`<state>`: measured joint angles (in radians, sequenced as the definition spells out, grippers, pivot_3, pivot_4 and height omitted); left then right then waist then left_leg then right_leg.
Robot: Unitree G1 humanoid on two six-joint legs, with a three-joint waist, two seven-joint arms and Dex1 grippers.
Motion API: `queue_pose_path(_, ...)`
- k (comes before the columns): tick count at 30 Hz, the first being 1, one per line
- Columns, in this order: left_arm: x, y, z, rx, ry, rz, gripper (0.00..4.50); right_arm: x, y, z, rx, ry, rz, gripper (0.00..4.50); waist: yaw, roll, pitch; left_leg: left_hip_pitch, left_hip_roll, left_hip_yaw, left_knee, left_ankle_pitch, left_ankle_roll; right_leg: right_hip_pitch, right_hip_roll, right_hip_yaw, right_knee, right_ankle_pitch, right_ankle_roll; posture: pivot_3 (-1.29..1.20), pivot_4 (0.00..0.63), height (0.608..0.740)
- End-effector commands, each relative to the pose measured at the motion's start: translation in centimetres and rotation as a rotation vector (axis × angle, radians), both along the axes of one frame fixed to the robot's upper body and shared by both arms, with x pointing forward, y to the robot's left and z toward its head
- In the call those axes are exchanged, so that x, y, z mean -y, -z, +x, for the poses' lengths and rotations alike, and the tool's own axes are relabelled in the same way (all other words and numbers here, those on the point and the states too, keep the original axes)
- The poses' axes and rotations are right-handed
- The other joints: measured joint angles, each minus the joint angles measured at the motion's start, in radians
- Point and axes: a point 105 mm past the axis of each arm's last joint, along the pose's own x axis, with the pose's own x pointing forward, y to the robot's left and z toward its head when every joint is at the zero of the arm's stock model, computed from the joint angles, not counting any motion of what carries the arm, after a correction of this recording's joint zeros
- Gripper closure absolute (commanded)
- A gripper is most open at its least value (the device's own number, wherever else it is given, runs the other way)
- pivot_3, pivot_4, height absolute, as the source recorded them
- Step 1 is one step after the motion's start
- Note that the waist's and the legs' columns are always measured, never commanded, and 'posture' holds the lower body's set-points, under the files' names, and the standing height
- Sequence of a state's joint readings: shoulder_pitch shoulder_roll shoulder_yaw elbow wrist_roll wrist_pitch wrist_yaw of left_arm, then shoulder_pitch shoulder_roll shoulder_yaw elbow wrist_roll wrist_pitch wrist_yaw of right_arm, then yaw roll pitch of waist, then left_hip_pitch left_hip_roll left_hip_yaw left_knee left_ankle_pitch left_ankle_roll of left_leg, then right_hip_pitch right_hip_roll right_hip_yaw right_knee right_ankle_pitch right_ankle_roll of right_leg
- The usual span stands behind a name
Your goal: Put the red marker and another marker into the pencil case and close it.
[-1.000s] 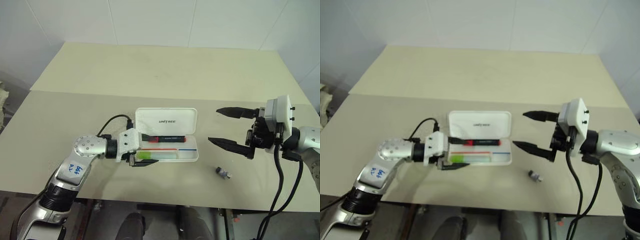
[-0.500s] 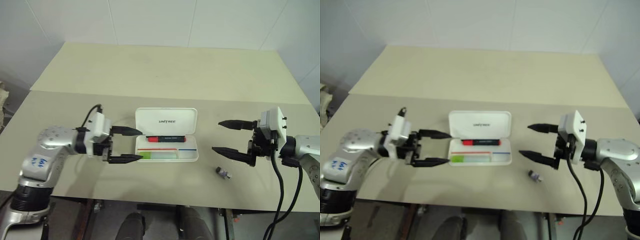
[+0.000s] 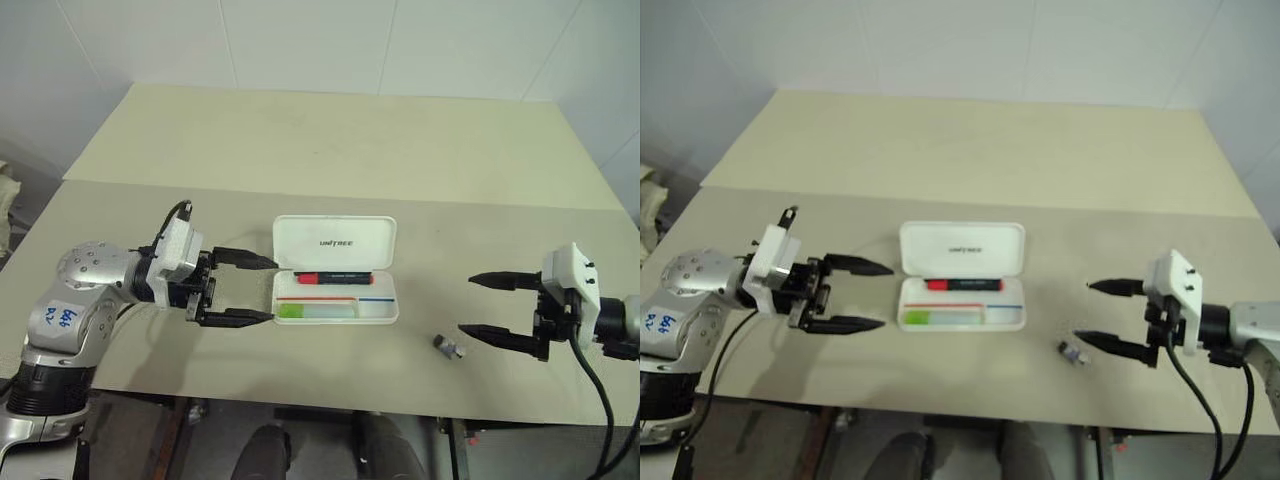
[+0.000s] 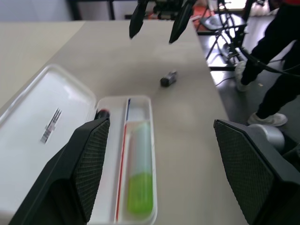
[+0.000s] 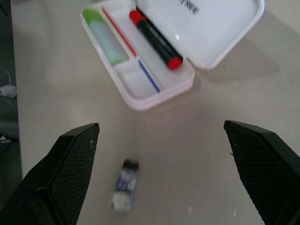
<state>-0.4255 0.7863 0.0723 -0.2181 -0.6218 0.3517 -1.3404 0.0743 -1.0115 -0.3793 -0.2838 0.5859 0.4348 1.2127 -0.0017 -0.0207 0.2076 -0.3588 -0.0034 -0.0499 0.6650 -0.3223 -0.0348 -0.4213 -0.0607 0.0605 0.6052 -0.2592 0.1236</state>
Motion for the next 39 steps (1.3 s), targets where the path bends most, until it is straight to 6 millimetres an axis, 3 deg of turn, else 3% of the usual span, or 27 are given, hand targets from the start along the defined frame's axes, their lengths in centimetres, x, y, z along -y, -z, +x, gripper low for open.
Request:
queue_pose_path(1,0.7,-0.9,-1.1,0.023,0.078,-0.002,0.77,1.3,-0.4,-0.7,0.009,0.029,-0.023,0.0,0.0,0.0,0.0,0.0,0.0,0.0,0.0,0.0,0.0,0.0,0.0,0.0,0.0,0.0,0.0,0.0,0.15,0.74)
queue_pose_path(10,1.1,-0.7,-1.4,-0.004,0.105,0.003,0.77,-1.7,0.7,-2.0,-0.033,0.042,0.072,0.0,-0.008,0.0,0.0,0.002,0.001,0.001,0.0,0.0,0.0,0.0,0.001,0.002,0.003,0.0,0.0,0.0,0.15,0.74)
queue_pose_path(15,1.1,-0.8,-1.5,-0.008,0.126,0.021,0.77,-3.5,2.5,-1.2,-0.032,0.084,0.131,0.0,-0.005,-0.001,0.0,0.002,0.0,0.001,0.001,0.0,0.0,0.0,0.001,0.002,0.003,0.0,0.0,0.0,0.15,0.74)
queue_pose_path(22,1.2,-1.0,-1.4,0.001,0.129,0.031,0.77,-3.6,4.7,-0.4,-0.045,0.162,0.144,0.0,-0.003,-0.001,0.0,0.002,0.0,0.001,0.001,0.0,0.0,0.0,0.001,0.002,0.002,0.0,0.0,0.0,0.15,0.74)
queue_pose_path(35,1.0,-1.3,-1.4,0.013,0.119,0.039,0.77,-3.2,9.1,-0.8,-0.093,0.263,0.165,0.0,-0.007,-0.002,-0.001,0.002,0.0,0.001,0.001,0.0,0.0,0.001,0.001,0.002,0.003,0.0,0.0,0.0,0.15,0.74)
queue_pose_path(39,1.0,-1.3,-1.2,0.018,0.115,0.038,0.73,-3.5,9.3,-0.4,-0.073,0.281,0.186,1.38,-0.01,-0.002,-0.001,0.004,0.0,0.001,0.001,0.0,0.0,0.002,0.001,0.002,0.004,0.0,-0.001,0.0,0.15,0.74)
